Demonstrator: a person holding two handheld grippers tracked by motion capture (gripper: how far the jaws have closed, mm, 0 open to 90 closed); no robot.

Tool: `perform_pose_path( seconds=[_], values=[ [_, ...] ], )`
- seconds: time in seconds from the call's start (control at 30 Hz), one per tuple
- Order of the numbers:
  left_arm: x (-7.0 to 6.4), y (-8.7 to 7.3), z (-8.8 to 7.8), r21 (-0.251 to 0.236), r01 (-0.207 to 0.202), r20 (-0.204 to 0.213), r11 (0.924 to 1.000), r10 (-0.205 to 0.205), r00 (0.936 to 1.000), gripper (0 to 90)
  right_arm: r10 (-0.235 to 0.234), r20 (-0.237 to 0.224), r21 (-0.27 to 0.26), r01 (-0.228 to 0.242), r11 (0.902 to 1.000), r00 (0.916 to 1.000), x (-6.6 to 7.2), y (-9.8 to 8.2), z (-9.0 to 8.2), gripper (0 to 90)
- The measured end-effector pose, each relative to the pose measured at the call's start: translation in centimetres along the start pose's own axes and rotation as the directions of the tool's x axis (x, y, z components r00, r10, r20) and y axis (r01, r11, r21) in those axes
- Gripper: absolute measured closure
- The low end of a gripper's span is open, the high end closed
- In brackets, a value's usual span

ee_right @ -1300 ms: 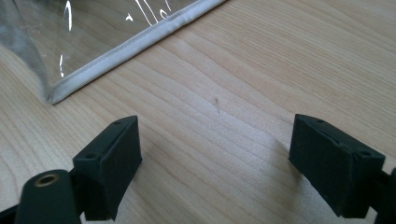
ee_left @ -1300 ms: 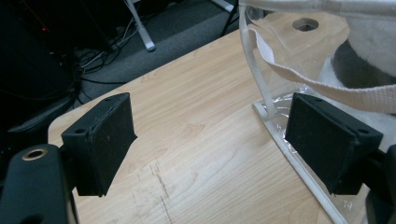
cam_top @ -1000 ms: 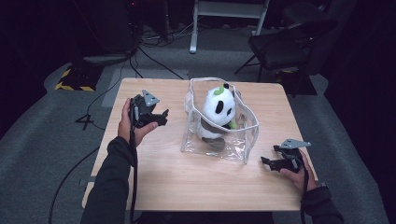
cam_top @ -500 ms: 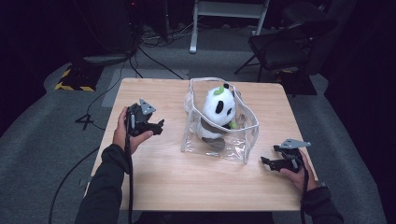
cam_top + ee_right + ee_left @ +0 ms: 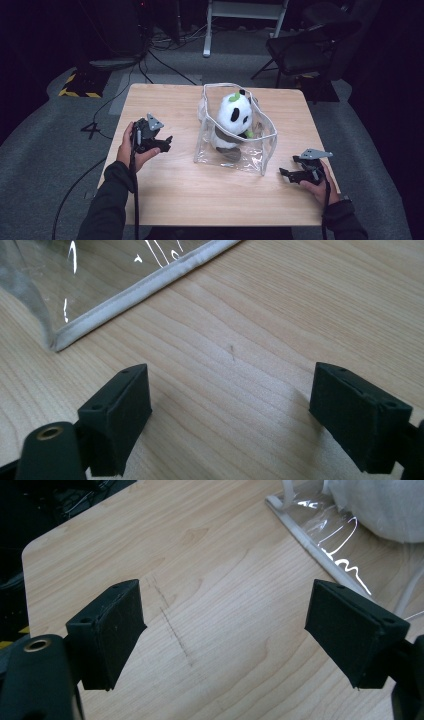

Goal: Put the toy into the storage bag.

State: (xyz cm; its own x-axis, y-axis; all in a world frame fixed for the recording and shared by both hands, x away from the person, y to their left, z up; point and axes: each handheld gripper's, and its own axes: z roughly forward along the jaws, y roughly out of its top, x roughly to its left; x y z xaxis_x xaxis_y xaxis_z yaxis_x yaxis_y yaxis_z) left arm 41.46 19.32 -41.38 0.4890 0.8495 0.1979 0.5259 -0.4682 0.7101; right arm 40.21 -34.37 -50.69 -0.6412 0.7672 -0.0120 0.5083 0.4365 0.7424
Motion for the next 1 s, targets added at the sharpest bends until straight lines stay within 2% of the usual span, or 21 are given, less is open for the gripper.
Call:
perform_pose_path(
  seconds=[0.57, 0.87, 1.0],
  values=[
    [-0.2, -3.5, 0.0, 0.050, -0.001, 0.017, 0.9987, 0.000, 0.9999, 16.0, 0.000, -0.001, 0.000, 0.000, 1.0000, 1.0000, 0.0, 0.0, 0.0, 16.6],
    [-0.5, -5.8, 0.2, 0.097, -0.010, 0.029, 0.9953, 0.007, 0.9996, 16.0, 0.000, 0.000, 0.000, 0.000, 1.0000, 1.0000, 0.0, 0.0, 0.0, 16.6],
    [-0.5, -6.5, 0.2, 0.119, 0.001, 0.053, 0.9929, -0.007, 0.9986, 16.0, 0.000, -0.001, 0.000, 0.000, 1.0000, 1.0000, 0.0, 0.0, 0.0, 16.6]
  ],
)
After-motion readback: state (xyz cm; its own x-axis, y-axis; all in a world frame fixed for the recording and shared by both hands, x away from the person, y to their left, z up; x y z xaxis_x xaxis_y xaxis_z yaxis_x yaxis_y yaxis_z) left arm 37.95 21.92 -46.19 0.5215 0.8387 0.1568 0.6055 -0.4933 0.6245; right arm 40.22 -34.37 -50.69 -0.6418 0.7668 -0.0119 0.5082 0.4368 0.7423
